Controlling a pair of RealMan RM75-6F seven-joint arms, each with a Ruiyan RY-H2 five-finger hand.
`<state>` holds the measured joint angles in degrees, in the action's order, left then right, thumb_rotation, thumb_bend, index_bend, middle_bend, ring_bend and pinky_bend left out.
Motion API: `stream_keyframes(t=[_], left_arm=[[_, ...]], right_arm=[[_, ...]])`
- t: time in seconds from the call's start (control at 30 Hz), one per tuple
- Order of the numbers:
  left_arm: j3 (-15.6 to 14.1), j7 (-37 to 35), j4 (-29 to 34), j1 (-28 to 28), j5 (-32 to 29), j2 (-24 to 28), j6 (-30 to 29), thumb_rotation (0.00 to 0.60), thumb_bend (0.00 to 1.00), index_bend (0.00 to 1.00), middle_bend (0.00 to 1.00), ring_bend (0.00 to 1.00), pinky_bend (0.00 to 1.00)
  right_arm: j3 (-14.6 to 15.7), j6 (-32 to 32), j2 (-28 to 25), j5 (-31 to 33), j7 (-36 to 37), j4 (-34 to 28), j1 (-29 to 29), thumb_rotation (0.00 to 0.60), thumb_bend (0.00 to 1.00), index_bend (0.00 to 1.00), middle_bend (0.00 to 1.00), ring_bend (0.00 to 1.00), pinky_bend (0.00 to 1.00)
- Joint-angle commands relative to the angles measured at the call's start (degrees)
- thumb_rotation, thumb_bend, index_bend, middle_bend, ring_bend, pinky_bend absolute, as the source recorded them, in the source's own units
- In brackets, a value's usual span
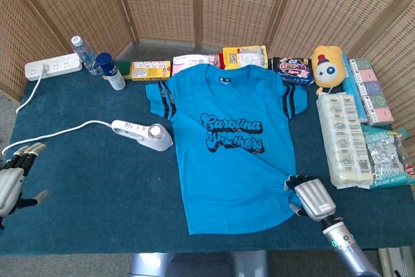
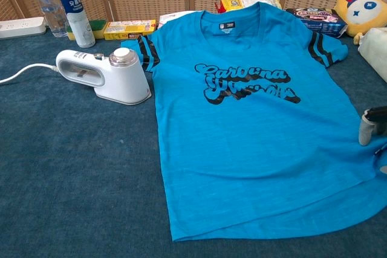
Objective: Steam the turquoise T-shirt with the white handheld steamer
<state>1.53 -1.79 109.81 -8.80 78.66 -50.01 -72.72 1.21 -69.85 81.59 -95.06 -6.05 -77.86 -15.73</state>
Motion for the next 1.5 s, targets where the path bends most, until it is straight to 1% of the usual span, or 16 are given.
stream_keyframes(t=[0.03,0.13,0.33,0.43,0.57,0.77,0.9,1.07,1.13,1.23,1.43,1.5], left_arm=[[0.1,0.0,-0.2,-0.1,-0.3,-0.1,0.1,0.600,0.24,0.04,0.09,0.02,0.17],[0.0,0.0,-0.3,-0.2,-0.6,-0.1,0.3,0.600,0.24,0.04,0.09,0.02,0.17],[0.2,0.3,-0.5,-0.4,-1.2,-0.1,0.4,0.600,0.24,0.04,0.09,0.02,0.17],[0.3,0.5,-0.3,-0.6,-1.2,-0.1,0.4,0.600,0.24,0.04,0.09,0.02,0.17],[0.2,1.3,0.4,-0.7,-0.9,-0.1,0.3,0.600,0.24,0.04,0.09,0.02,0.17],[0.0,2.1,1.5,-0.4,-0.7,0.4,-0.5,0.600,0.24,0.04,0.09,0.02,0.17],[-0.1,2.4,2.1,-0.1,-0.6,0.9,-1.0,0.600,0.24,0.04,0.09,0.02,0.17],[-0.3,2.6,2.5,0.3,-0.6,1.2,-1.6,0.600,0.24,0.04,0.09,0.02,0.17],[-0.4,2.5,2.5,0.4,-0.6,1.2,-1.7,0.600,0.24,0.04,0.09,0.02,0.17],[-0.4,2.3,2.3,0.4,-0.7,1.1,-1.8,0.600,0.24,0.04,0.09,0.02,0.17],[-0.6,1.8,1.7,0.4,-0.7,0.7,-1.4,0.600,0.24,0.04,0.09,0.02,0.17],[-0.5,1.6,1.4,0.4,-0.7,0.6,-1.4,0.600,0.24,0.04,0.09,0.02,0.17]], right_arm=[[-0.2,-0.3,0.7,-0.7,0.3,1.5,-0.9,0.600,0.32,0.49,0.42,0.43,0.50],[0.4,0.3,0.2,-1.1,0.5,1.8,-1.5,0.600,0.32,0.50,0.43,0.44,0.50],[2.5,1.8,-3.8,-1.8,-0.5,-0.2,-2.0,0.600,0.32,0.49,0.42,0.41,0.43],[3.0,2.0,-5.3,-1.8,-1.0,-0.9,-2.1,0.600,0.32,0.48,0.40,0.40,0.40],[3.9,2.3,-7.0,-2.9,-0.9,-0.3,-2.6,0.600,0.32,0.45,0.40,0.38,0.38],[5.2,1.7,-7.1,-5.9,0.4,3.1,-3.9,0.600,0.32,0.43,0.40,0.38,0.36],[5.9,0.6,-6.1,-8.8,1.5,7.1,-5.2,0.600,0.32,0.43,0.40,0.38,0.34],[5.6,-1.3,-4.7,-9.6,3.2,10.8,-5.8,0.600,0.32,0.43,0.40,0.38,0.33],[5.4,-1.5,-4.3,-9.4,3.6,11.5,-5.9,0.600,0.32,0.43,0.40,0.38,0.34],[5.2,-1.5,-3.9,-9.0,3.6,11.8,-6.2,0.600,0.32,0.45,0.42,0.40,0.39],[5.0,-0.9,-3.1,-7.6,3.5,11.0,-6.1,0.600,0.33,0.53,0.48,0.47,0.57],[4.9,-0.7,-3.0,-7.2,3.3,10.7,-6.1,0.600,0.33,0.56,0.50,0.51,0.63]])
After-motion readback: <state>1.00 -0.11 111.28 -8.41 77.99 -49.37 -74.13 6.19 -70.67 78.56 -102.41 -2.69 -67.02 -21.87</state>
